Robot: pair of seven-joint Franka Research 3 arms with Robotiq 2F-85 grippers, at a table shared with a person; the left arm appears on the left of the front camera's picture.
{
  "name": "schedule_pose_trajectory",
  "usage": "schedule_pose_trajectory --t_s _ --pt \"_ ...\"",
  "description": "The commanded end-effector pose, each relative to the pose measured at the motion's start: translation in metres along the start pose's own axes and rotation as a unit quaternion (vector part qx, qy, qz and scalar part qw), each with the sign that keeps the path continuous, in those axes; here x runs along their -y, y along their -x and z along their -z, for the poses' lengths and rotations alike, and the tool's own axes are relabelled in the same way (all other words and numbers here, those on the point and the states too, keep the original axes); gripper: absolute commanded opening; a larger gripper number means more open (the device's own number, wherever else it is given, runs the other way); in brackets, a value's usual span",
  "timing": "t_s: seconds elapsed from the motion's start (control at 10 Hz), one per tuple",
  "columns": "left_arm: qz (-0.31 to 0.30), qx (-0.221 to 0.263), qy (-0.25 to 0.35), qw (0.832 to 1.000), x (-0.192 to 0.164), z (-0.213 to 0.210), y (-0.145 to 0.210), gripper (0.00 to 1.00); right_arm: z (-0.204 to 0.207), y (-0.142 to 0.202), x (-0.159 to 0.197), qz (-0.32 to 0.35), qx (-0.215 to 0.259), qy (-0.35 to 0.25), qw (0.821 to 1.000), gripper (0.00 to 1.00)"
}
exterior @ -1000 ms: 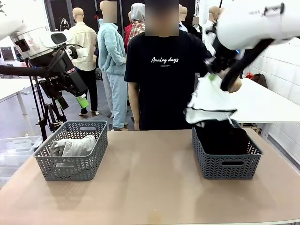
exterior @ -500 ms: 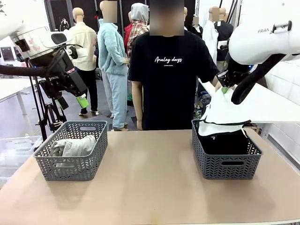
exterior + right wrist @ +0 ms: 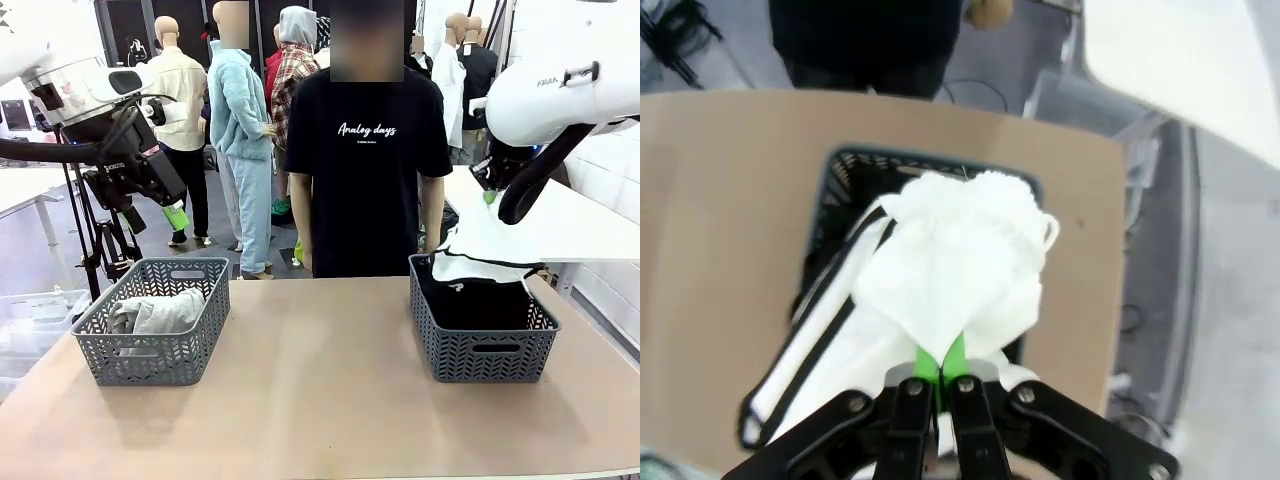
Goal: Sort the tops and bottoms.
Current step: Sort the clothes according to human instructions.
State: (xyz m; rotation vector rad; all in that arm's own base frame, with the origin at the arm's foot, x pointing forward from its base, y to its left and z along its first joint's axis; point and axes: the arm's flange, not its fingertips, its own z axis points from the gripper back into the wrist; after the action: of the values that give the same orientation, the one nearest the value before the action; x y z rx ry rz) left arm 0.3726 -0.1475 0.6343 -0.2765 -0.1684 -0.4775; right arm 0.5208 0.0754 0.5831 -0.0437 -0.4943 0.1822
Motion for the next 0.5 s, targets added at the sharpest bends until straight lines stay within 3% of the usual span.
schedule_pose_trajectory --t_s 0.0,0.4 --pt "-0.001 0.002 0.004 1.0 -0.001 -0.001 0.001 1.0 0.038 -0.02 0.013 0.034 -0.033 -0.041 0.998 0.0" --pt "-0.001 0.002 0.004 1.0 -0.001 -0.001 0.001 1.0 0.12 -0.005 0.006 0.044 -0.149 -0.106 0.982 0.0"
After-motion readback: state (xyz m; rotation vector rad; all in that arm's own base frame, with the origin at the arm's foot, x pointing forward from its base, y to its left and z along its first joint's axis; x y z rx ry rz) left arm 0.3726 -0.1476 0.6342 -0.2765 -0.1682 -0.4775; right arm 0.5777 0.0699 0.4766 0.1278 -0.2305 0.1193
